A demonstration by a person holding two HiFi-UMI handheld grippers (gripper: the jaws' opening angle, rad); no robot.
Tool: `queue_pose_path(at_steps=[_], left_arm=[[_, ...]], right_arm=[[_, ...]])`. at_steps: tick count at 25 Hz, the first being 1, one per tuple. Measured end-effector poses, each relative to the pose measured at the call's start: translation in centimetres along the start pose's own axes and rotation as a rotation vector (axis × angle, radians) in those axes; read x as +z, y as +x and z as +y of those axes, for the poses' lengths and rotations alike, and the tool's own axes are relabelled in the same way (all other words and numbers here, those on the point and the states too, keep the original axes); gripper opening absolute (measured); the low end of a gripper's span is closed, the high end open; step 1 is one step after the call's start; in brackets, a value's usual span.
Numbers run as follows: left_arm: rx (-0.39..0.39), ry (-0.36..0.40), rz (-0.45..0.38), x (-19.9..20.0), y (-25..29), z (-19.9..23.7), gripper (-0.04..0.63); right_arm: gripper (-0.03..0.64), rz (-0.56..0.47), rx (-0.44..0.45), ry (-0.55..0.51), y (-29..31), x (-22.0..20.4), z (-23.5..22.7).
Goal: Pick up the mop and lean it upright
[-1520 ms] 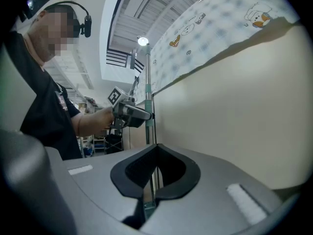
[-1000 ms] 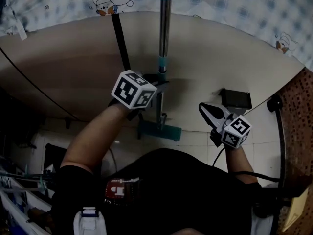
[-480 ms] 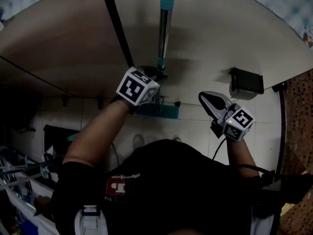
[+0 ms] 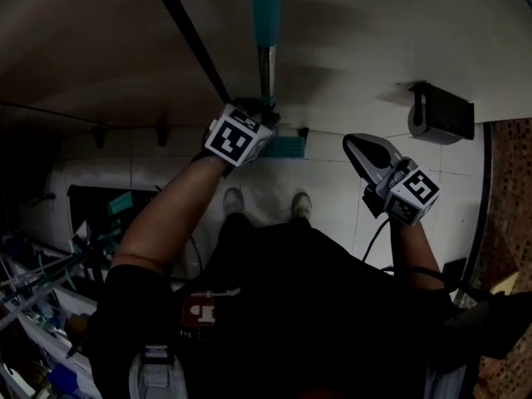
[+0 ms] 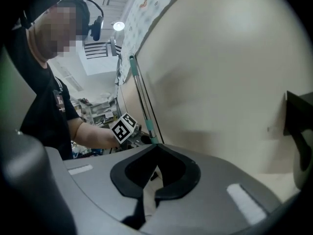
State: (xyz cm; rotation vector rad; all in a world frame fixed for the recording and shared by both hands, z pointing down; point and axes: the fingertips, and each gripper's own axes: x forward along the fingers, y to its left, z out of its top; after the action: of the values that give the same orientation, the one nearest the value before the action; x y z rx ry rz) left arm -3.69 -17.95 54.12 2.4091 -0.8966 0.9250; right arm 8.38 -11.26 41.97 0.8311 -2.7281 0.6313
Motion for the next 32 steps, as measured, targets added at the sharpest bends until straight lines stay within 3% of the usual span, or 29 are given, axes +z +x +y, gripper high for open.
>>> queue_pose_path(at_steps=[19, 32], left_arm=[[0.055, -0.094, 0.144, -13.6, 13.2, 2.6, 0.13], [0.065, -0.022, 0.226, -17.5, 17.7, 4.4, 0.131]], right_arm=[[0.014, 0.122, -0.042, 0.111, 0.5, -9.4, -3.7], [0.014, 0.171, -0.043, 0.171, 0.9, -13.6, -4.0]])
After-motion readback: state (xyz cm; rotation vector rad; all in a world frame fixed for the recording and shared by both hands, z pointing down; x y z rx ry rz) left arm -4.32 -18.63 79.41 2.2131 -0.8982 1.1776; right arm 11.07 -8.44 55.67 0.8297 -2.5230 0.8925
